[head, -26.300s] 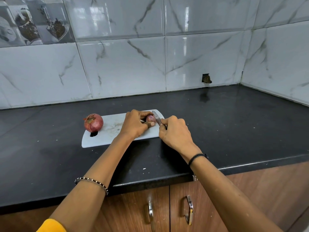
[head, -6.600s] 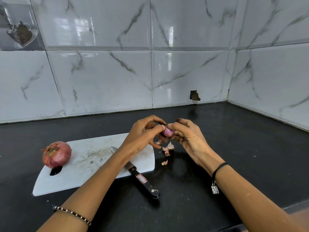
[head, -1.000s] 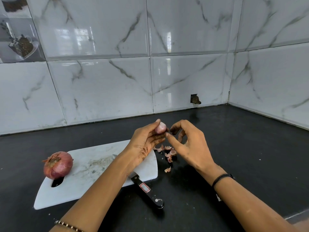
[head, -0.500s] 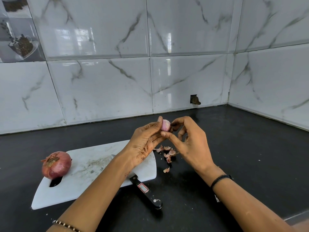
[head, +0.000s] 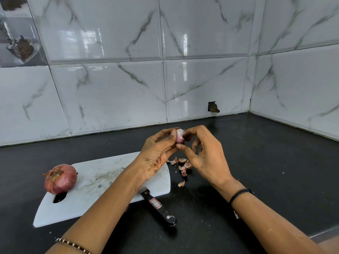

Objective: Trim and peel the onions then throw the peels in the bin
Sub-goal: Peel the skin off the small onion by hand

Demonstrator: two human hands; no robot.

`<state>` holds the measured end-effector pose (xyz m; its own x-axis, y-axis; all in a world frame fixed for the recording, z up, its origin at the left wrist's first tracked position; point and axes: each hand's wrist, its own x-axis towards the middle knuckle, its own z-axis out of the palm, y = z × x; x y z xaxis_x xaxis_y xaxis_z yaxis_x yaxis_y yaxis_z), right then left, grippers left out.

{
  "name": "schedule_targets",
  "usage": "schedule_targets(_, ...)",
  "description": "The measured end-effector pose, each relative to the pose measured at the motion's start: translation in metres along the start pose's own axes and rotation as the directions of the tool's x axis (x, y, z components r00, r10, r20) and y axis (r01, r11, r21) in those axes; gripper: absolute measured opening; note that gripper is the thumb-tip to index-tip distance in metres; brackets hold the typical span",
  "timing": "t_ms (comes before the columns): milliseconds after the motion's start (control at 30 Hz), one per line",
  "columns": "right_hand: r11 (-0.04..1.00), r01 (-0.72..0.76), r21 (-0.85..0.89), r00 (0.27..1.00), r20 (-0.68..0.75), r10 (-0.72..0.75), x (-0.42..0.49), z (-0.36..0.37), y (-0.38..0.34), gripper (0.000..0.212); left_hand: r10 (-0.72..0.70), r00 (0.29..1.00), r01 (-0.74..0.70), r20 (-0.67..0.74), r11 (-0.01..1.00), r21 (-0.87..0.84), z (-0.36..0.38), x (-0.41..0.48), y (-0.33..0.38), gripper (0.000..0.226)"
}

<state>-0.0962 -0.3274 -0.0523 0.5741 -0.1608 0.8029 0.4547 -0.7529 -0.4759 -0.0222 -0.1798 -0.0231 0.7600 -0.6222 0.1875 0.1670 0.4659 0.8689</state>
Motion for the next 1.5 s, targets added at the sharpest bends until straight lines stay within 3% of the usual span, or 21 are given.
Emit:
schedule_targets(433,1.0,-0.006,-0.028,0.998,0.063,0.007,-0.0009,0.0019,0.0026,0.02,0.047,0.998,-0.046,-0.036,0.998,0.046,0.002,0.0024,-0.0062,0.033)
schedule_targets(667,0.998,-0.063,-0.016,0.997,-0.048,0.062,-0.0003,0.0011,0.0004,0.028,0.025,0.999,-0.024,-0.034,1.0,0.018,0.0027,0.0014,-0.0038,0.03)
schedule_targets(833,1.0,-0.025,-0.017,0.999,-0.032,0.024,-0.0009,0.0003,-0.0015,0.028,0.021,0.999,-0.021,-0.038,1.0,-0.001,0.0039,0.001,-0.0041,0.04)
schedule_targets(1200,0.996,0.02,-0.085,0.999,0.029,-0.018,-0.0011,0.0007,0.0012,0.02,0.083,0.994,-0.076,-0.074,0.992,0.096,0.008,0.0023,-0.0082,0.035)
schedule_targets(1367,0.998,-0.06,-0.034,0.998,-0.037,0.059,-0.0008,0.0005,0.0009,0.022,0.068,0.994,-0.062,-0.081,0.995,0.073,0.0066,0.0034,-0.0077,0.04)
schedule_targets(1500,0.999,-0.036,-0.016,0.999,-0.036,0.036,-0.0004,-0.0007,-0.0021,0.027,0.053,0.996,-0.049,-0.07,0.997,0.067,0.0047,0.0031,-0.0075,0.044)
